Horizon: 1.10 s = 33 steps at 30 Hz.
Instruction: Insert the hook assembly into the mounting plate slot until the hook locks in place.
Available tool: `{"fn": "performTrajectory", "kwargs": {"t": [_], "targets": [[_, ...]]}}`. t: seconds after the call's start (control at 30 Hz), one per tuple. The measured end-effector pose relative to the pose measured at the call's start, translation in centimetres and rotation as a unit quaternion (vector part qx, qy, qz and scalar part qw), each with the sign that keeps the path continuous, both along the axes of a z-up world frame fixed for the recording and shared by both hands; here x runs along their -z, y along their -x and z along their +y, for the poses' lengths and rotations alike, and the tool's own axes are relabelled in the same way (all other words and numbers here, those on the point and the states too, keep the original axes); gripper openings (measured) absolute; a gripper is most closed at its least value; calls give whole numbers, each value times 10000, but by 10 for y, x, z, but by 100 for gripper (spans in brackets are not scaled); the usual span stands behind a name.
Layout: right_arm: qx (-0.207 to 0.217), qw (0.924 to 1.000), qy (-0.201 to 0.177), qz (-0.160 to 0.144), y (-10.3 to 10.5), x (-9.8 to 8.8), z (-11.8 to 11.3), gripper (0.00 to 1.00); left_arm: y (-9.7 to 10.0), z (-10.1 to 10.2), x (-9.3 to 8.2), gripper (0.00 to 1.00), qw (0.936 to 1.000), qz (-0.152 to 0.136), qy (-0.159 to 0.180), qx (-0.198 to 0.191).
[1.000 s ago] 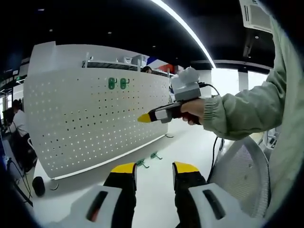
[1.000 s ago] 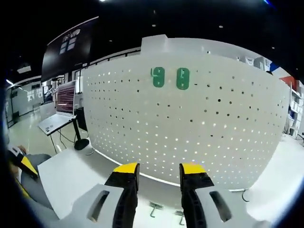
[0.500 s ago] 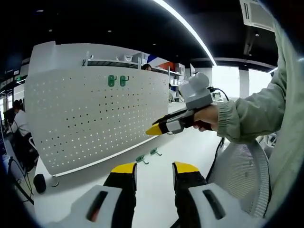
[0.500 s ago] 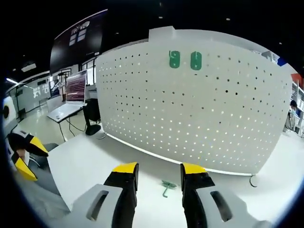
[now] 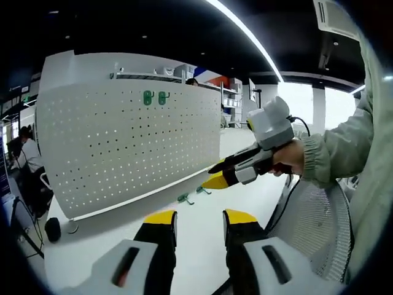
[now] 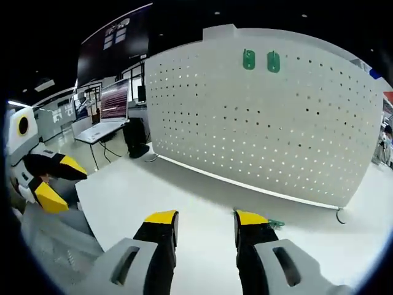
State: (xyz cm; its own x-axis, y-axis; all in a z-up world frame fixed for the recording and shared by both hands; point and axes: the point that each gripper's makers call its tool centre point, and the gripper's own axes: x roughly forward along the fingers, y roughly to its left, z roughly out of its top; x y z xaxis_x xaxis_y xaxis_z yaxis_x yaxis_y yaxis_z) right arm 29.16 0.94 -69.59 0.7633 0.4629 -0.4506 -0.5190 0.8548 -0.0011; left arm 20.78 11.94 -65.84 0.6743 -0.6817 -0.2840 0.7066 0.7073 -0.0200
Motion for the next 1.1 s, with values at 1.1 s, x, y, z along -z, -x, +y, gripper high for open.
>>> {"fn": "performTrajectory", "kwargs": {"t": [1.1], "targets": [[152, 9987, -251, 424, 37, 11, -32, 45, -12, -12, 25, 35, 9981, 452, -353, 218]]}}
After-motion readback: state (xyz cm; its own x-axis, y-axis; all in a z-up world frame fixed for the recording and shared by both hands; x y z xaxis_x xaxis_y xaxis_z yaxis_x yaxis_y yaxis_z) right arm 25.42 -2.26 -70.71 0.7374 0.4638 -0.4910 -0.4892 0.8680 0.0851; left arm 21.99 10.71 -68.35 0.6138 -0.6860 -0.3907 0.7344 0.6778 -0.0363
